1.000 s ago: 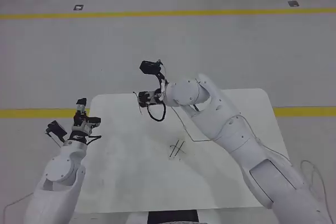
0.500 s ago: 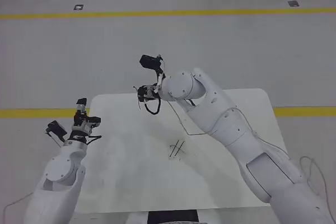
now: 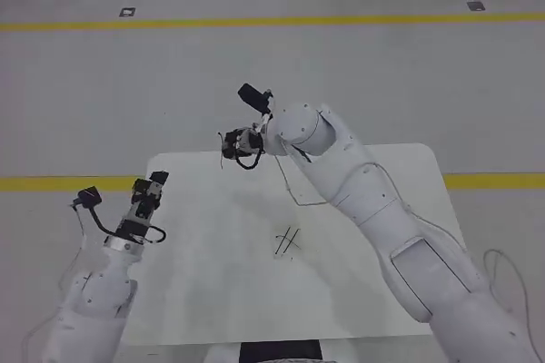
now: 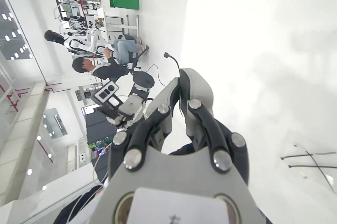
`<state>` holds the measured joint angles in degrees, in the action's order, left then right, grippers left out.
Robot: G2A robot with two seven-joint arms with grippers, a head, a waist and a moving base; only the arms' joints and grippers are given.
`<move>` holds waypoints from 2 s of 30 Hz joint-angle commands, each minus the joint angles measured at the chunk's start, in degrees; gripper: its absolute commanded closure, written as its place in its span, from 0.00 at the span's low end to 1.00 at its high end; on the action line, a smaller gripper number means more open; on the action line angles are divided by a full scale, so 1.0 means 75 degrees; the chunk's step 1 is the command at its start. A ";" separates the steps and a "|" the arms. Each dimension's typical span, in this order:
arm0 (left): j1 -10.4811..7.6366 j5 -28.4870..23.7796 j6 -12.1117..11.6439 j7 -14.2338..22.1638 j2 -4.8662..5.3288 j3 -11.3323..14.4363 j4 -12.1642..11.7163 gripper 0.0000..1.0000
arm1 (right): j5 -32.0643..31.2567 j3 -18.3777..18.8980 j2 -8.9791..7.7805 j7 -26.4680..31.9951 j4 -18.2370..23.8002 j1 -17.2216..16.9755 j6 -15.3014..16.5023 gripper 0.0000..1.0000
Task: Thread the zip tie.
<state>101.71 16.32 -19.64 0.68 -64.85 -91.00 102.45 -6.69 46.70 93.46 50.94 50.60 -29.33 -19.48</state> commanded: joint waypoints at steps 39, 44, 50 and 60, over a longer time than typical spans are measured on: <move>-0.0474 0.9818 0.0958 -0.3634 0.0742 0.0848 -0.0349 0.00 | 0.0244 -0.0279 0.0451 -0.0499 -0.0942 0.0137 0.0000 1.00; -0.0759 0.9818 0.2044 -0.3594 0.1414 0.1537 -0.0453 0.00 | 0.0580 -0.0381 0.0651 -0.0513 -0.1235 0.0220 0.0000 1.00; -0.0999 0.9818 0.2714 -0.3819 0.1851 0.2085 -0.0630 0.00 | 0.0874 -0.0381 0.0778 -0.0607 -0.1527 0.0298 0.0000 1.00; -0.1207 0.9818 0.3338 -0.3778 0.1886 0.2311 -0.0807 0.00 | 0.1009 -0.0274 0.0770 -0.0784 -0.1369 0.0048 0.0000 1.00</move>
<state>93.27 89.95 3.76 -27.58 -51.00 -74.37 97.05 0.44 44.44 99.20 45.06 40.30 -28.76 -19.47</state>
